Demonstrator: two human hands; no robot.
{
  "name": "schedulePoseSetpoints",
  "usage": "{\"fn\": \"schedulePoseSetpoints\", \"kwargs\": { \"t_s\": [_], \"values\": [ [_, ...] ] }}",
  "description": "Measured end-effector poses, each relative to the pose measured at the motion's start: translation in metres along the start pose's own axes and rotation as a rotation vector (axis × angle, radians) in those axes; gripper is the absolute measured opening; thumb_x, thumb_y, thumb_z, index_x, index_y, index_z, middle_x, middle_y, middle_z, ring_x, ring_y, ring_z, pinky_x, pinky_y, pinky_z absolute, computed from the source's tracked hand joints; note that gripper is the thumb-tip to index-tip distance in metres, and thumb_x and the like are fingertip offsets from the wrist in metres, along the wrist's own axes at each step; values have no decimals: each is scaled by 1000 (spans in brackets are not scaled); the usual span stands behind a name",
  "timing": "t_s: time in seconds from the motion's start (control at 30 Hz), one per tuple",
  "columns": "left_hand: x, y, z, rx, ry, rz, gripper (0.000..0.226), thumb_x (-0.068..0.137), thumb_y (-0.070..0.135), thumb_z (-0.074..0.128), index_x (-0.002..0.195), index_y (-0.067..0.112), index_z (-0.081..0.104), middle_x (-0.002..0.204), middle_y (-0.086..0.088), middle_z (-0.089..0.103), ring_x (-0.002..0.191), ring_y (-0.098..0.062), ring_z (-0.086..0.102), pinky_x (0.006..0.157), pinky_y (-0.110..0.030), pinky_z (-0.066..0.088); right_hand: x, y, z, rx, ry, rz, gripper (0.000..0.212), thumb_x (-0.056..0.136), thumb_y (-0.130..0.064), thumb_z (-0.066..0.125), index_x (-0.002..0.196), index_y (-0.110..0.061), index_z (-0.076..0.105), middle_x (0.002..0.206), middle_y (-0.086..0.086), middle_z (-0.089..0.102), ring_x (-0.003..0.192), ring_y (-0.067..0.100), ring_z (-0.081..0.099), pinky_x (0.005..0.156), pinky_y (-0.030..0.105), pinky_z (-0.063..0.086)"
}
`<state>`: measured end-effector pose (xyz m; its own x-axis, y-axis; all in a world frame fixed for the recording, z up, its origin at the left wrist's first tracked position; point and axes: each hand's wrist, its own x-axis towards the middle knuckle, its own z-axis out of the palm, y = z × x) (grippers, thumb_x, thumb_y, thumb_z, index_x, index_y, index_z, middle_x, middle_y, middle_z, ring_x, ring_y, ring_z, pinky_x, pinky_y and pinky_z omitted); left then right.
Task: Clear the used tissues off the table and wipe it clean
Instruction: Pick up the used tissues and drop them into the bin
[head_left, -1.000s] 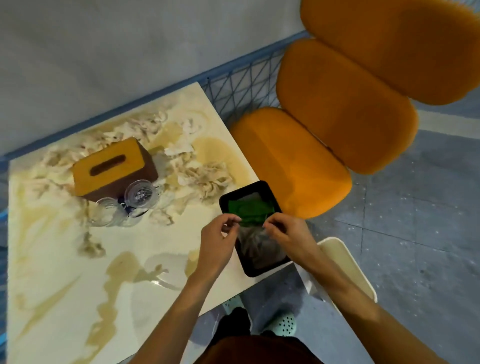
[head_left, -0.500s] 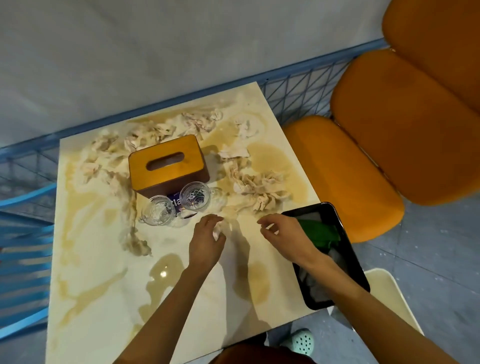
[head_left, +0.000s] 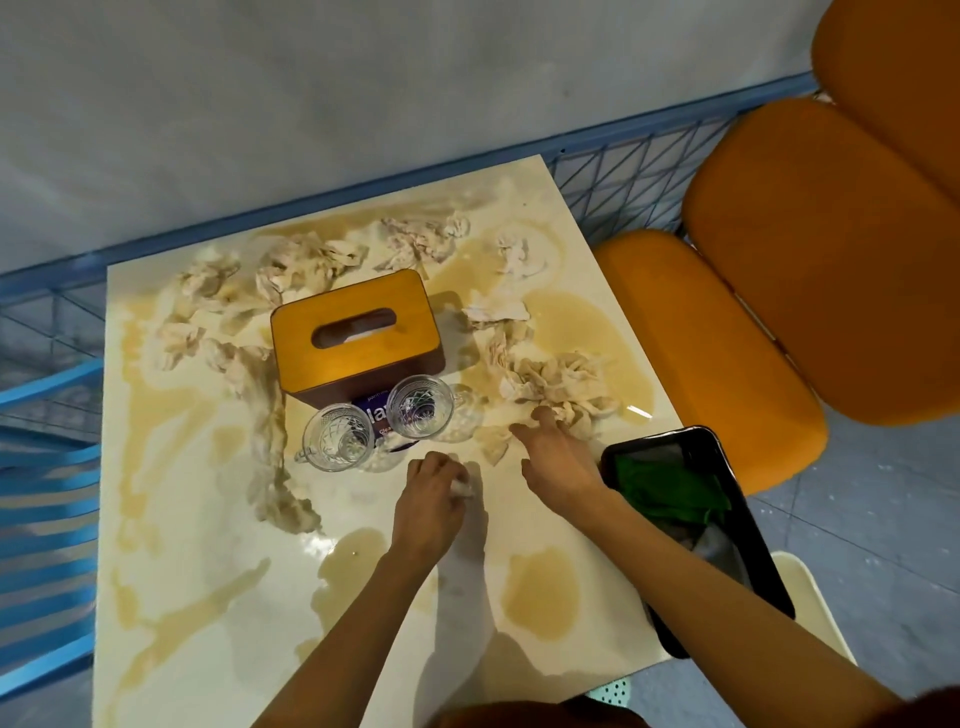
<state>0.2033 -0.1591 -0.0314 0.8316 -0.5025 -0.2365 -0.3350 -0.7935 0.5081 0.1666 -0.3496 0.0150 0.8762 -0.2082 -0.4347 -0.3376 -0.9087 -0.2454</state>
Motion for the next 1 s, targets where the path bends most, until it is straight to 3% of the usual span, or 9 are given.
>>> {"fn": "schedulePoseSetpoints", "kwargs": {
  "t_s": [0.3, 0.43, 0.67, 0.8, 0.9, 1.0],
  "values": [
    [-2, -4, -6, -211, 43, -44, 18, 77, 14, 65, 93, 23, 64, 100, 9, 56, 88, -15, 58, 68, -33, 49, 15, -4, 22, -74, 49, -79, 29, 87, -6, 55, 115, -10, 59, 122, 12, 44, 115, 32, 44, 85, 41, 49],
    [-10, 0, -5, -297, 66, -59, 17, 78, 17, 67, 91, 27, 63, 98, 14, 56, 84, -8, 58, 68, -32, 50, 12, 0, 25, 10, 48, -138, 21, 86, -1, 54, 103, -8, 64, 110, 11, 54, 107, 31, 51, 76, 39, 47],
    [-6, 11, -4, -449, 39, -126, 23, 82, 19, 67, 102, 28, 61, 99, 15, 63, 88, -6, 60, 77, -27, 49, -11, -1, 17, 326, 142, -221, 16, 78, 1, 57, 86, -9, 66, 88, 5, 59, 81, 25, 56, 67, 40, 48],
    [-2, 20, -6, -559, -49, -182, 31, 83, 20, 68, 112, 32, 63, 101, 16, 68, 87, 3, 63, 78, -21, 52, -33, -6, -8, 578, 210, -164, 17, 75, 2, 63, 79, -13, 67, 76, -4, 57, 69, 9, 51, 64, 18, 43],
    [-1, 27, -8, -601, -117, -186, 43, 81, 17, 70, 119, 33, 58, 96, 17, 67, 81, 9, 62, 69, -9, 48, -45, -9, -30, 839, 180, -45, 18, 76, 3, 63, 76, -15, 65, 72, -5, 60, 68, 9, 55, 64, 23, 47],
    [-3, 38, -10, -653, -186, -161, 55, 73, 26, 73, 124, 32, 54, 95, 11, 70, 80, 3, 65, 69, -15, 51, -53, -7, -45, 1115, 117, 7, 17, 78, 10, 62, 77, -7, 63, 71, 0, 60, 67, 12, 56, 62, 24, 50]
  ]
}}
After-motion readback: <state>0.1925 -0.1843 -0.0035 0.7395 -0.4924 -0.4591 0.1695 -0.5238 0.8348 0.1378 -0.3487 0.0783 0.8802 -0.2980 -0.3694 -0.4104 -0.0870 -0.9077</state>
